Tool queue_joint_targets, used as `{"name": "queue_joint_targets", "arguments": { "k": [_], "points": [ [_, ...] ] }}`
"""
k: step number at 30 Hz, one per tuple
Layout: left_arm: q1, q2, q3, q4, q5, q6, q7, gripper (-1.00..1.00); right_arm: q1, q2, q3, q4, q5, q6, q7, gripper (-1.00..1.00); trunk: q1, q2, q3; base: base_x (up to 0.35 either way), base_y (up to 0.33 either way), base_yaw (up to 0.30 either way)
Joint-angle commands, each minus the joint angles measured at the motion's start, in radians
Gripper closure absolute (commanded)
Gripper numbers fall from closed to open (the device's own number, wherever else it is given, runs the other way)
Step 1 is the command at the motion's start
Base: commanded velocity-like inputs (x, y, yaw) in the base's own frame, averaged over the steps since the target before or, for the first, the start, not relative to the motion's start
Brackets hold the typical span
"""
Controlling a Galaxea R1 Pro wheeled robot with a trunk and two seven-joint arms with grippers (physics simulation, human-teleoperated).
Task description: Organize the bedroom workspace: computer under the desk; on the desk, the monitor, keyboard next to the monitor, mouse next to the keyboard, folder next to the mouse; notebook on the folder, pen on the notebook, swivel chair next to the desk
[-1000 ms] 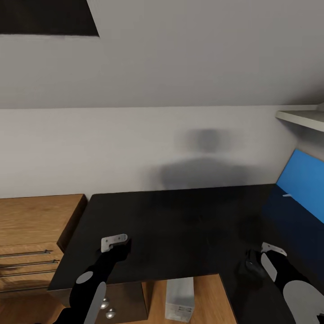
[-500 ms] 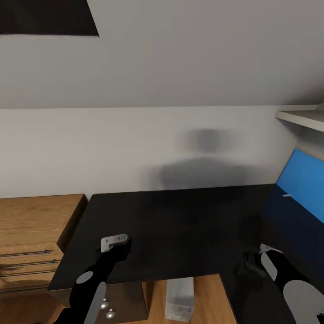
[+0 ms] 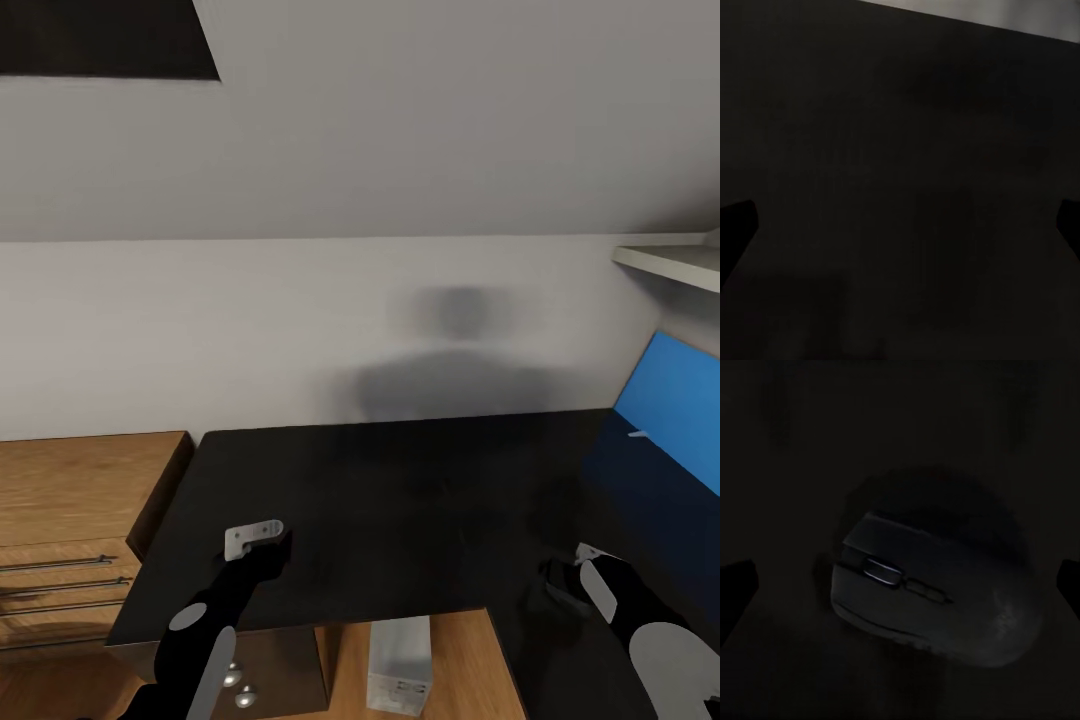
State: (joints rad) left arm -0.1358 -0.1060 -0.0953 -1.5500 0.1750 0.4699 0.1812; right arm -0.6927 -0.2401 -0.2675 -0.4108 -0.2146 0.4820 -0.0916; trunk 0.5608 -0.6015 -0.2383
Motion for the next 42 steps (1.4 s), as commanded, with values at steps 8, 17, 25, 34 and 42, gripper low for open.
{"name": "queue_joint_targets", "arguments": {
  "k": [8, 17, 25, 34, 42],
  "points": [
    [-0.001, 0.000, -0.001, -0.002, 0.011, 0.004, 0.009, -1.00, -0.001, -0.002, -0.001, -0.002, -0.012, 0.006, -0.008, -1.00, 0.000, -0.001, -0.002, 0.000, 0.000, 0.000],
    [-0.001, 0.000, -0.001, -0.002, 0.011, 0.004, 0.009, -1.00, -0.001, -0.015, -0.001, -0.002, -0.019, 0.006, -0.008, -1.00, 0.000, -0.001, -0.002, 0.000, 0.000, 0.000],
    [-0.001, 0.000, -0.001, -0.002, 0.011, 0.004, 0.009, -1.00, -0.001, -0.015, -0.001, 0.000, -0.020, 0.006, -0.008, -1.00, 0.000, -0.001, -0.002, 0.000, 0.000, 0.000],
    [-0.001, 0.000, -0.001, -0.002, 0.011, 0.004, 0.009, -1.00, -0.001, -0.015, -0.001, 0.001, -0.020, 0.006, -0.009, -1.00, 0.020, -0.036, -0.017, 0.000, 0.000, 0.000],
    [-0.001, 0.000, -0.001, -0.002, 0.011, 0.004, 0.009, -1.00, -0.001, -0.016, -0.001, 0.001, -0.020, 0.006, -0.010, -1.00, 0.020, -0.036, -0.017, 0.000, 0.000, 0.000]
  ]
}}
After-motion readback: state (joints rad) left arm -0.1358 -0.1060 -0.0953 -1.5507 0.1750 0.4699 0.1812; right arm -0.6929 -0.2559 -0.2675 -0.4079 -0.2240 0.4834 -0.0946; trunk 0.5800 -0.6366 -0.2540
